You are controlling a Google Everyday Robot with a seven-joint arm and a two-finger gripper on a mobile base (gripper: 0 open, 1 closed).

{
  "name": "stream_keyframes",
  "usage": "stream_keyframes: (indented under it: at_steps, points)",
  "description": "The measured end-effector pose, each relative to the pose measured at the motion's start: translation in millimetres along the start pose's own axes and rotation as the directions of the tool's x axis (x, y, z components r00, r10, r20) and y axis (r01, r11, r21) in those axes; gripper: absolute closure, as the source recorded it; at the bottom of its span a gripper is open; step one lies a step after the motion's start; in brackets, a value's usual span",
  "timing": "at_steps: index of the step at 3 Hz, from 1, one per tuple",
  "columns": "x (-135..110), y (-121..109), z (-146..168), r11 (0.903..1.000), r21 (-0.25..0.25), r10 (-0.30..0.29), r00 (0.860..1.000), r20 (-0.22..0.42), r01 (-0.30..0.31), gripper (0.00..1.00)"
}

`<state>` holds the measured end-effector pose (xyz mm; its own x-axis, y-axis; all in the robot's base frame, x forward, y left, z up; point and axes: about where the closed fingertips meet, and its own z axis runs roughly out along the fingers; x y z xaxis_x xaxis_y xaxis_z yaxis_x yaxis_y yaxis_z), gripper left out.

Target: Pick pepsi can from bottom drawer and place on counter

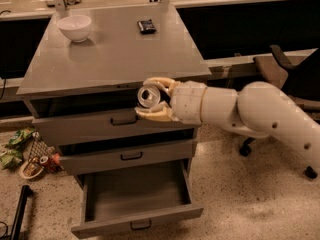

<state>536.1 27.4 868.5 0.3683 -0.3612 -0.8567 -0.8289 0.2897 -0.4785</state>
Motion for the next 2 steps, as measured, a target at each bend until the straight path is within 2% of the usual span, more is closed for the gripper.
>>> stream_keyframes:
  at_steps: [2]
  points:
    - [-33.2,-94.2,33.5,0.9941,-0.036,-0.102,0.995,0.016,0.103,1.00]
